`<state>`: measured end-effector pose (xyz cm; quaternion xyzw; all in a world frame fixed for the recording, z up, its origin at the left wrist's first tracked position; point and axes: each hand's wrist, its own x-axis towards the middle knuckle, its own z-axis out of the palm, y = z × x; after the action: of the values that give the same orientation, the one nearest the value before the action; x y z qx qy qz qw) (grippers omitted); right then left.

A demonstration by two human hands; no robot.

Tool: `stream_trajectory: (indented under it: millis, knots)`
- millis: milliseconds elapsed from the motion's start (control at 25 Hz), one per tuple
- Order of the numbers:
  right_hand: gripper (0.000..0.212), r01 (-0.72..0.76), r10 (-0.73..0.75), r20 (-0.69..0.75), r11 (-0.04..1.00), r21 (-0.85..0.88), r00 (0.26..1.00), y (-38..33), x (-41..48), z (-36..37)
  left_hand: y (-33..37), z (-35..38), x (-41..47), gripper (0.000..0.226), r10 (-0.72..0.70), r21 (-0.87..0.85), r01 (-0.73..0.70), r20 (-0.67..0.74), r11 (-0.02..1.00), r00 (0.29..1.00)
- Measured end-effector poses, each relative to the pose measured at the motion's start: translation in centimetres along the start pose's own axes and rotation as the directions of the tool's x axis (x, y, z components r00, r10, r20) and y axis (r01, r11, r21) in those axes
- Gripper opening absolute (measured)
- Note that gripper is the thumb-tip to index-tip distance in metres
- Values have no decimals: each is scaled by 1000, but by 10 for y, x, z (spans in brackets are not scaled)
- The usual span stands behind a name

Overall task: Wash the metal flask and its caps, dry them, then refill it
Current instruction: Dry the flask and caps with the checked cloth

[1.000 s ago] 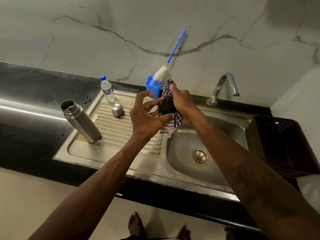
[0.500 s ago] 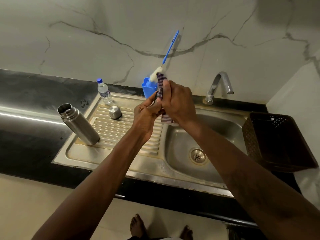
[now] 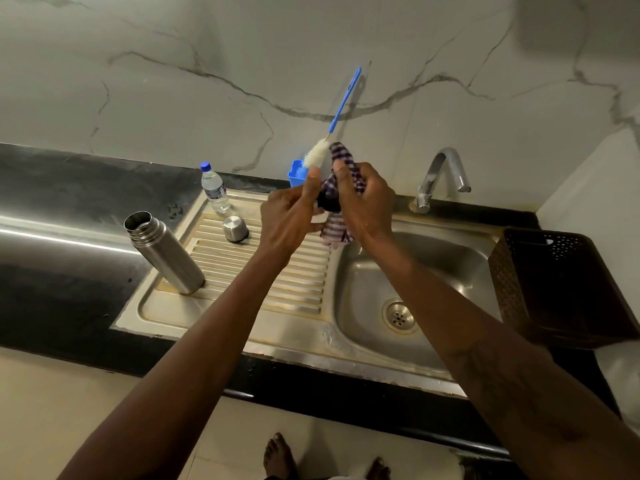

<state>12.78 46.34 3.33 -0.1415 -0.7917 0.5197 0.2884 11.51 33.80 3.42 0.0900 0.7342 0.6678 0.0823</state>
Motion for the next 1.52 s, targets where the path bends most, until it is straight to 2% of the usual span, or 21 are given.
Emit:
stream_trajectory:
  millis: [80,160,240,360,400,480,560,640,680,760,880,920,1000,1080,1160,1240,1320,1360,1400,1480,1520]
  knots:
    - [25,270,-269,14,962,-30,963,12,-6,-1,2,-4,7,50,-162,17,163,-28,987,986]
    - [21,462,-461,37,880,-108,887,23,-8,-6,0,-11,12,46,-214,-119,229,125,966,969]
    - [17,490,-482,87,855,-167,872,25,-8,-13,-4,-10,7,33,-181,-249,248,263,936,948]
    - [29,313,-296,115,930,-194,948,12,-5,-16,-16,0,-1,32,38,-316,43,245,948,969]
    - [32,258,-242,101,945,-198,965,4,-4,-15,-17,1,-2,37,141,-254,-88,198,963,970]
    - [36,37,-15,113,981,-189,993,-5,3,-14,-22,-3,6,49,326,44,-336,152,941,933]
    - [44,-276,304,183,947,-162,935,-12,15,-16,-26,-11,11,56,416,345,-441,149,829,897]
    - [49,-397,424,216,904,-158,880,-16,22,-18,-23,-11,5,54,404,358,-438,170,824,899]
    - [47,-336,365,188,926,-171,912,-15,24,-17,-19,-7,1,49,346,220,-376,163,900,924]
    - [35,-79,98,125,986,-147,987,-14,19,-16,-10,0,-2,35,150,-102,-137,130,985,980]
    - [19,344,-341,104,939,-16,934,6,5,-11,-3,-4,13,47,-110,-192,133,125,972,986]
    - [14,415,-412,101,910,-5,906,14,3,-11,-5,-7,16,46,-130,-233,167,170,958,977]
    - [10,473,-470,101,881,-1,877,22,7,-12,-8,-4,12,36,-35,-285,89,190,954,981]
    - [14,374,-368,119,927,-34,922,15,9,-13,-13,-1,7,38,157,-205,-127,137,971,978]
    - [25,62,-45,172,994,-93,984,11,14,-11,-20,0,10,49,303,49,-310,112,950,946]
    - [34,-307,313,261,950,-64,913,10,21,-10,-22,-1,11,55,384,266,-415,162,870,909]
    - [38,-537,479,335,837,105,812,7,23,-14,-19,-2,13,55,500,353,-554,239,754,832]
    - [39,-552,482,331,818,161,811,6,25,-14,-18,-3,12,55,518,333,-575,250,747,818]
    - [41,-493,435,293,854,166,852,6,27,-14,-13,-1,9,55,487,272,-533,222,801,845]
    - [38,-258,244,154,963,74,957,6,26,-14,-2,5,5,46,256,61,-262,88,963,963]
    - [30,-114,111,90,993,35,990,4,22,-14,2,6,7,50,101,1,-101,21,995,995]
